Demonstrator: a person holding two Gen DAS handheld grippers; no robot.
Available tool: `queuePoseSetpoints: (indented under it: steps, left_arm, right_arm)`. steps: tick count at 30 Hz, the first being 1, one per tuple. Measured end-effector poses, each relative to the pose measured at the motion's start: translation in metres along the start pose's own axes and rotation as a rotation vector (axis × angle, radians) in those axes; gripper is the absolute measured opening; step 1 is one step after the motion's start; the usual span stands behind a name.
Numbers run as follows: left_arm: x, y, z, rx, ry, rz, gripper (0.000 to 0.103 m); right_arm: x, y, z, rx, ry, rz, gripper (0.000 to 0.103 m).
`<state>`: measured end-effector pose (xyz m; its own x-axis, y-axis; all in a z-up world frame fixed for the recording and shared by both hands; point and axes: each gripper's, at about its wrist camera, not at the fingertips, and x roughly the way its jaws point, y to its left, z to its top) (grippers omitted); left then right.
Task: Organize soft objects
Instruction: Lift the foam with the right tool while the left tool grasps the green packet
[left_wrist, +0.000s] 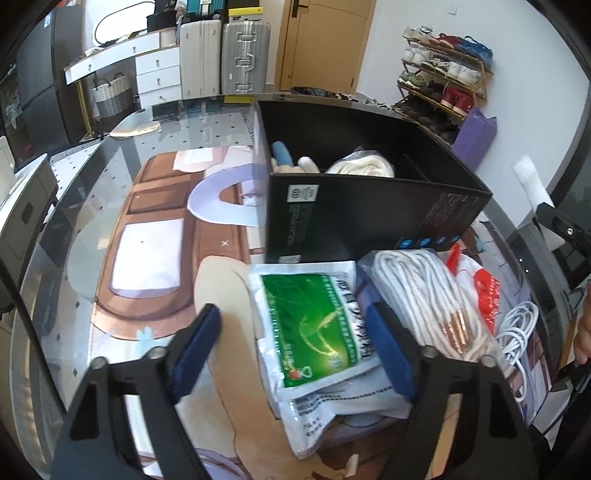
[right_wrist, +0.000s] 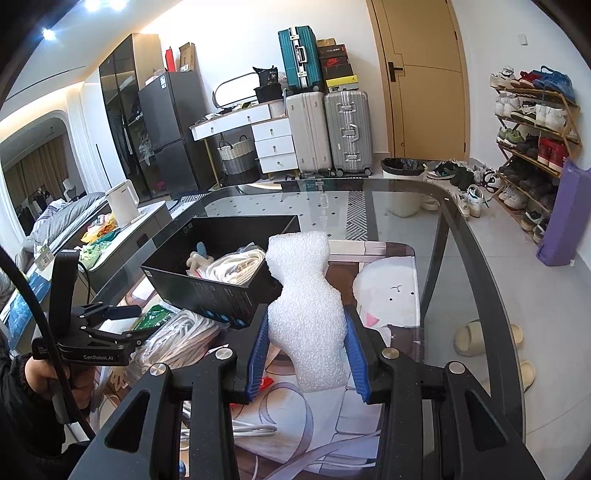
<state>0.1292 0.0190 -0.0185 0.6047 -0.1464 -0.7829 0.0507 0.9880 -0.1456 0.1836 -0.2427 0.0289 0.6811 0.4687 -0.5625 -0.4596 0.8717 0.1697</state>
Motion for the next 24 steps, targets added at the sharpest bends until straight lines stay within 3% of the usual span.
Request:
queuePoseSetpoints:
  steps: [2, 9, 24]
  left_arm:
    - [-0.002, -0.002, 0.000, 0.002, 0.002, -0.031, 0.057]
    - [-0.007, -0.002, 0.000, -0.004, -0.005, -0.051, 0.042]
    - [-0.020, -0.005, 0.004, 0.017, -0.031, -0.059, 0.040]
  right_arm:
    - [0.000, 0.000, 0.000, 0.001, 0.000, 0.000, 0.039]
    - [-0.001, 0.002, 0.000, -0.006, -0.004, 0.005, 0.039]
    - [-0.008, 0.001, 0.002, -0.006, -0.015, 0.000, 0.039]
